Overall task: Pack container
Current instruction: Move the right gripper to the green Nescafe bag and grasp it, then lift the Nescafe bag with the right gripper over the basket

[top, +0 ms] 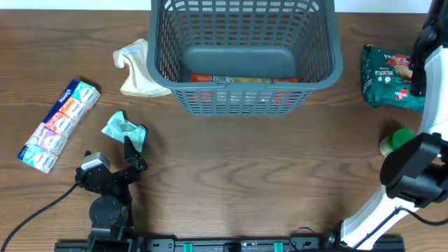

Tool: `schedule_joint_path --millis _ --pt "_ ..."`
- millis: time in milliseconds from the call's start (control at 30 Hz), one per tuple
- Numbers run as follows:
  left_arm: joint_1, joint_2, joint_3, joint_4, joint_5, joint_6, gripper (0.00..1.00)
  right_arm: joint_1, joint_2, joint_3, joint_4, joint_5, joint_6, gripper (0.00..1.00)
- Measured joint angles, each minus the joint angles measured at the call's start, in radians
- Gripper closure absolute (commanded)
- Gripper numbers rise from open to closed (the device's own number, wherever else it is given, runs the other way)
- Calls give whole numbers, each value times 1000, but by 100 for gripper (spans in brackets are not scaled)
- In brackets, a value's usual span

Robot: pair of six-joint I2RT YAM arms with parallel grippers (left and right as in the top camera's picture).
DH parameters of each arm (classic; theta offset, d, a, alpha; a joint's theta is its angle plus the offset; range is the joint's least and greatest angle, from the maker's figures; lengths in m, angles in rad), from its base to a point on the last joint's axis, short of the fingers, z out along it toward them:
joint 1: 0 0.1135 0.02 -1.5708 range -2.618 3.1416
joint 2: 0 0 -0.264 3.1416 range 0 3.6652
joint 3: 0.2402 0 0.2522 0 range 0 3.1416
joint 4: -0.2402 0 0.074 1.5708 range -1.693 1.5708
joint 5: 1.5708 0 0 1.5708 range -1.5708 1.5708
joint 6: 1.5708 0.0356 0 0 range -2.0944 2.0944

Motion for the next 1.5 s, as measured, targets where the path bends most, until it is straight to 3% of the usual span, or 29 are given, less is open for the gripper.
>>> schedule_joint_path --millis 333,667,1367,1400,1433,1467,1500 --pt "0 0 0 0 0 0 1 -35 168 -1 2 -16 0 1" --pt "0 0 0 0 0 0 1 -32 219 -3 220 -46 -149 1" --pt "0 0 0 0 0 0 1 -32 333 -3 237 -83 -137 1" --pt "0 0 0 0 0 0 1 -32 336 -3 237 -83 -138 2" --pt "0 0 0 0 0 0 2 -32 336 -2 236 -83 -138 10" --pt "0 0 0 0 0 0 1 -32 337 -1 236 -83 -138 22" --pt "0 0 0 0 0 0 1 -32 338 0 236 -85 -146 47"
